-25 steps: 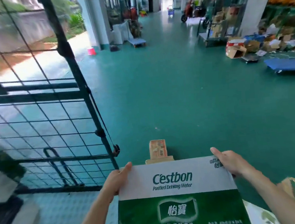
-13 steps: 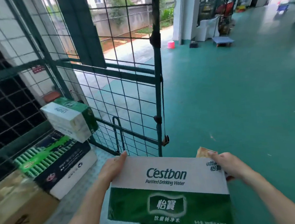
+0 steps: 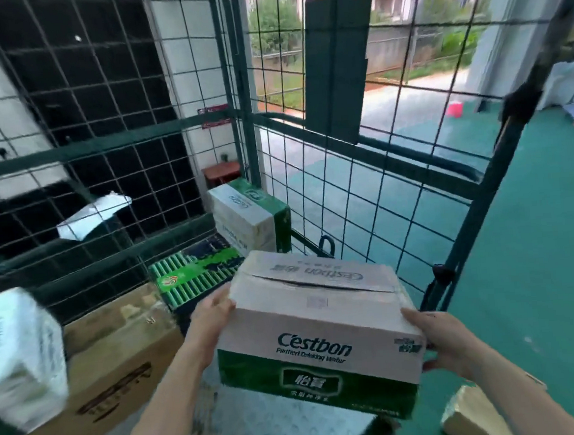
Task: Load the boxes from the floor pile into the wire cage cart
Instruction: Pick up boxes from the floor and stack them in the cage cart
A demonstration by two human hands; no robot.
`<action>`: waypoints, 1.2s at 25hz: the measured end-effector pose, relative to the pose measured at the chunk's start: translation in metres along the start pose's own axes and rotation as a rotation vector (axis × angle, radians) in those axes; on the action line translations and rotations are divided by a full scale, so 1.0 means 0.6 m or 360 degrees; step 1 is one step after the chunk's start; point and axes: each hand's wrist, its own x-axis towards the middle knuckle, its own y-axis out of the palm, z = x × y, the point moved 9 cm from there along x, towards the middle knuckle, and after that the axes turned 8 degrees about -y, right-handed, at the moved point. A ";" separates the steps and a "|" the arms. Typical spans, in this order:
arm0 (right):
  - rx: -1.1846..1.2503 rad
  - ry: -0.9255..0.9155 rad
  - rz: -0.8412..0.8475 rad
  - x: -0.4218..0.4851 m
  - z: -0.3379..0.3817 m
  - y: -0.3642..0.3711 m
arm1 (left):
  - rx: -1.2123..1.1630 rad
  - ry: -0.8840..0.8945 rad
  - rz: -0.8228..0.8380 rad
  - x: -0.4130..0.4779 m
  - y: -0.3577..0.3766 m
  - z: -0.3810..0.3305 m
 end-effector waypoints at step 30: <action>0.0368 0.0314 0.0648 0.233 0.139 0.653 | -0.0636 -0.0369 -0.0768 0.173 -0.434 0.203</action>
